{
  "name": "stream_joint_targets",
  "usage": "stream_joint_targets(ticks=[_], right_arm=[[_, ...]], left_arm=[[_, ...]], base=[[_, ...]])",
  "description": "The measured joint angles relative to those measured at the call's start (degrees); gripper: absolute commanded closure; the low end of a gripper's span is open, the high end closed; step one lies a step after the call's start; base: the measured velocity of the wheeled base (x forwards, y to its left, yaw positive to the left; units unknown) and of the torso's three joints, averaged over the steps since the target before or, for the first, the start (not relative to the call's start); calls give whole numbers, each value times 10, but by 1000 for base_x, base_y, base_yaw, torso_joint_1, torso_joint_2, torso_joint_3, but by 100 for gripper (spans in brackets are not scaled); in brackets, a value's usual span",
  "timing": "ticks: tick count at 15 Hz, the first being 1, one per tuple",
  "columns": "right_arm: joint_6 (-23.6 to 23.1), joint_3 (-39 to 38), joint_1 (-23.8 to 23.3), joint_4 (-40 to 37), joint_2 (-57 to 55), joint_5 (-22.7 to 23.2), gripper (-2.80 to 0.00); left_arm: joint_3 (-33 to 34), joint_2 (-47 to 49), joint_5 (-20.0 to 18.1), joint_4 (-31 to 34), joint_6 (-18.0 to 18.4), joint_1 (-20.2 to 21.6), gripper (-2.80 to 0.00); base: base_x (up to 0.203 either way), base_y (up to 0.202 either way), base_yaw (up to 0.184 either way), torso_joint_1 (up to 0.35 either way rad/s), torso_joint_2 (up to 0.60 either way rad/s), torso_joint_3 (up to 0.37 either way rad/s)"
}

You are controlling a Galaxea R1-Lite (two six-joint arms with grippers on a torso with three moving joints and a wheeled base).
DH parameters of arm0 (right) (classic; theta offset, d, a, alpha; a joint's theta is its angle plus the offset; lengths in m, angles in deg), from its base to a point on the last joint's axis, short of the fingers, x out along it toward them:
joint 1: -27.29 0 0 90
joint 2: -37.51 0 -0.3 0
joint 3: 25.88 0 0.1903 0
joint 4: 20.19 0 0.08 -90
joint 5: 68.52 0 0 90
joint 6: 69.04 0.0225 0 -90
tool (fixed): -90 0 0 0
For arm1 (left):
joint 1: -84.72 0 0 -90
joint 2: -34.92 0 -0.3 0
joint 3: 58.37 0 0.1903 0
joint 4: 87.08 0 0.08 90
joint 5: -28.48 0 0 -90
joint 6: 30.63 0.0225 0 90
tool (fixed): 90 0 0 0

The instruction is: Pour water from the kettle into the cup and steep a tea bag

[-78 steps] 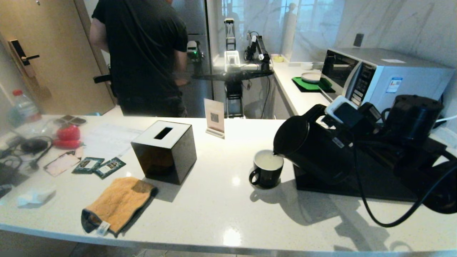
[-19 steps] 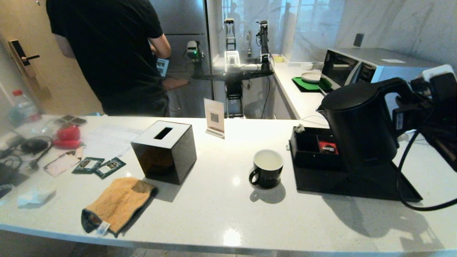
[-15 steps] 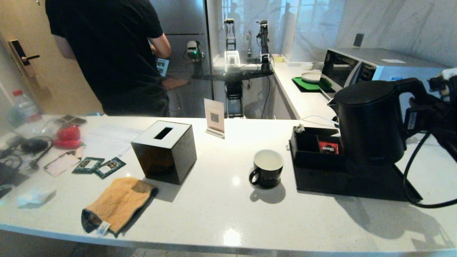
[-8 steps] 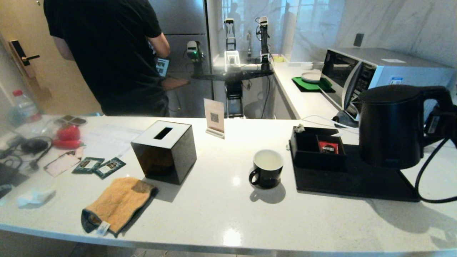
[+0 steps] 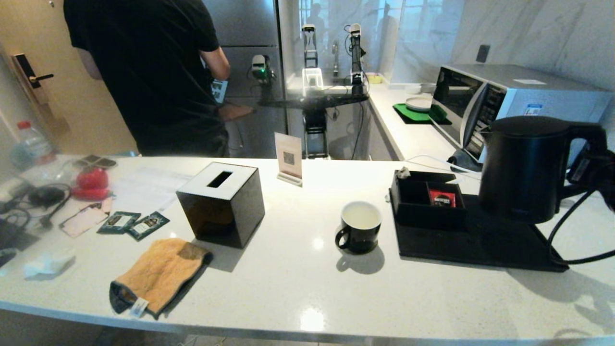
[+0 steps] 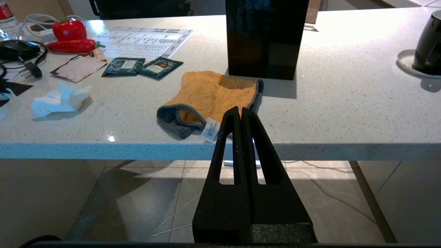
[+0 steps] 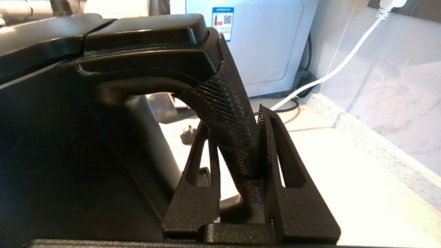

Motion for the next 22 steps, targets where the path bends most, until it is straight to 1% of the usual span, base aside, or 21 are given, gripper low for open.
stream_joint_targets(ticks=[4, 7, 8, 14, 22], right_arm=[[9, -13, -7, 49, -30, 1, 0], [11, -28, -20, 84, -50, 0, 0], [18, -35, -25, 93, -56, 0, 0], [48, -44, -46, 133, -101, 0, 0], [89, -41, -49, 157, -153, 2, 0]], left_arm=[[0, 0, 0, 0, 0, 0, 0], [0, 0, 0, 0, 0, 0, 0], [0, 0, 0, 0, 0, 0, 0], [0, 0, 0, 0, 0, 0, 0], [0, 0, 0, 0, 0, 0, 0]], base=[[0, 0, 0, 0, 0, 0], [0, 0, 0, 0, 0, 0], [0, 0, 0, 0, 0, 0], [0, 0, 0, 0, 0, 0], [0, 0, 0, 0, 0, 0]])
